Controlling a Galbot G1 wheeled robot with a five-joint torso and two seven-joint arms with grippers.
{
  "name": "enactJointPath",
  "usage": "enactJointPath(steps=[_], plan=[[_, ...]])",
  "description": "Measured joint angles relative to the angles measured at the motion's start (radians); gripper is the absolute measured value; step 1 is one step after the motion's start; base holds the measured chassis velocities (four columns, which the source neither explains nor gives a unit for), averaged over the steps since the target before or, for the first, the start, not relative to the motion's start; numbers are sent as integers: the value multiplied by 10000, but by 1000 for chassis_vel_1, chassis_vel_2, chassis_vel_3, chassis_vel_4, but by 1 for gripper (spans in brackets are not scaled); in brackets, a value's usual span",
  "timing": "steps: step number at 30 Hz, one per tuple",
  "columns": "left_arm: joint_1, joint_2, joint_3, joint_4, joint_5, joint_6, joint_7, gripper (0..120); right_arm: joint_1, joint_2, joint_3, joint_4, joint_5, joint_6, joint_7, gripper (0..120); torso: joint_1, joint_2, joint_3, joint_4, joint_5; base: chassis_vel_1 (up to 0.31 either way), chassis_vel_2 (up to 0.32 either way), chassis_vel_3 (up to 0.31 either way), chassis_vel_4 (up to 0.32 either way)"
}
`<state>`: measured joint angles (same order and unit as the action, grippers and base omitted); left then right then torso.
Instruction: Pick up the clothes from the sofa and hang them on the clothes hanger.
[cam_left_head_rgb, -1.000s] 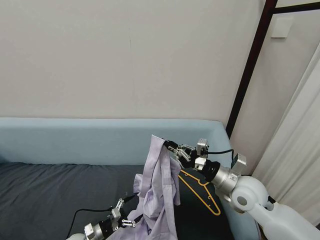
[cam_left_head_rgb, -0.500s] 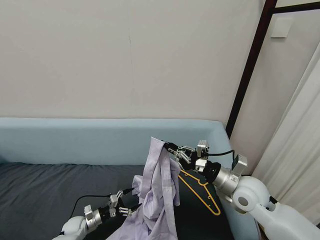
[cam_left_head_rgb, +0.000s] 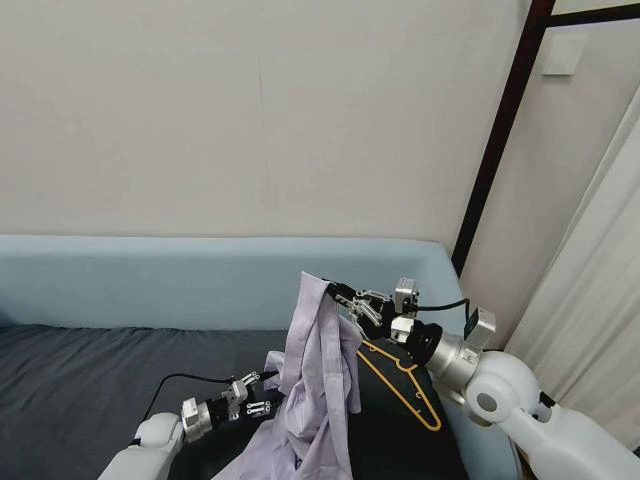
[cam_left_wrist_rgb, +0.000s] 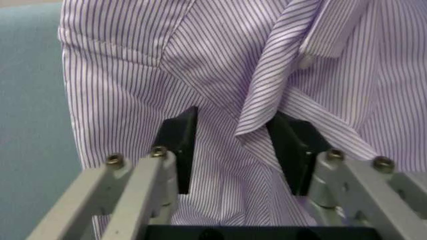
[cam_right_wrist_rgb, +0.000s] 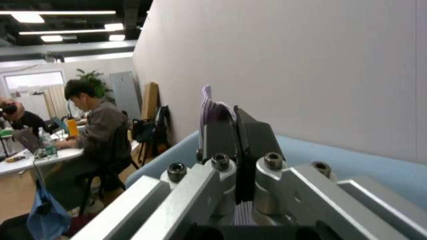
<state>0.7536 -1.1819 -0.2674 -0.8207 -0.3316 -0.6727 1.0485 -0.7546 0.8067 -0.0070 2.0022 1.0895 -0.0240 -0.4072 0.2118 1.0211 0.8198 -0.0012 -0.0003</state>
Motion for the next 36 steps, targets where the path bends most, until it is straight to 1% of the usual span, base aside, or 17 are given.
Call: enactJointPath(steps=[1,4,5,8,9,11,18,20,22,23,25,26,28,31,32,34,36], plan=[[15,0,-3,-18,-20,-4,4,36,-13,-4,8,2,-3,0,3,0,0,0,0,0,0,0,0,0,0],[118,97,-56,-185,-320,-5,313,19,-78,-12,53,2,-47,0,19,0,0,1,-1,0,0,0,0,0,0],[118,97,-56,-185,-320,-5,313,19,-78,-12,53,2,-47,0,19,0,0,1,-1,0,0,0,0,0,0],[314,342,-162,-505,-735,8,686,6,-112,28,62,-40,-97,2,95,0,0,0,-1,1,0,0,0,0,0],[314,342,-162,-505,-735,8,686,6,-112,28,62,-40,-97,2,95,0,0,0,-1,1,0,0,0,0,0],[474,558,-285,-741,-1015,38,1015,0,-112,40,68,-102,-106,11,215,0,0,0,-1,0,0,0,0,0,0],[914,998,-567,-1325,-1613,182,1808,0,-44,81,149,-349,-112,64,694,0,0,0,-1,2,-1,0,0,0,0],[1135,1271,-737,-1911,-2066,317,2319,0,-4,99,208,-444,-81,129,1266,0,0,0,-1,2,-3,0,0,0,0],[1233,1680,-943,-2538,-2890,601,2671,0,61,112,342,-506,22,270,1697,0,0,0,-1,-1,1,0,0,0,0],[1233,1680,-943,-2538,-2890,601,2671,0,61,112,342,-506,22,270,1697,0,0,0,-1,-1,1,0,0,0,0],[1276,2242,-1232,-3357,-4235,1175,2812,0,267,108,572,-492,366,477,1881,0,0,0,-1,0,0,0,0,0,0],[1276,2242,-1232,-3357,-4235,1175,2812,0,267,108,572,-492,366,477,1881,0,0,0,-1,0,0,0,0,0,0],[1280,2678,-1436,-4104,-5262,1638,2763,0,460,58,702,-405,695,661,1900,0,0,0,0,2,2,0,0,0,0],[1251,3323,-1723,-5455,-6937,2225,2194,0,812,-46,849,-261,1045,951,1901,0,0,1,-1,1,0,0,0,0,0],[1251,3323,-1723,-5455,-6937,2225,2194,0,812,-46,849,-261,1045,951,1901,0,0,1,-1,1,0,0,0,0,0],[1152,3636,-1844,-6195,-7939,2395,1556,0,1027,-58,886,-189,1225,1096,1965,0,0,0,-1,0,1,0,0,0,0],[963,3994,-2019,-7020,-9141,2431,530,0,1347,-14,985,-52,1497,1200,2098,0,0,1,-1,-2,3,0,0,0,0]])
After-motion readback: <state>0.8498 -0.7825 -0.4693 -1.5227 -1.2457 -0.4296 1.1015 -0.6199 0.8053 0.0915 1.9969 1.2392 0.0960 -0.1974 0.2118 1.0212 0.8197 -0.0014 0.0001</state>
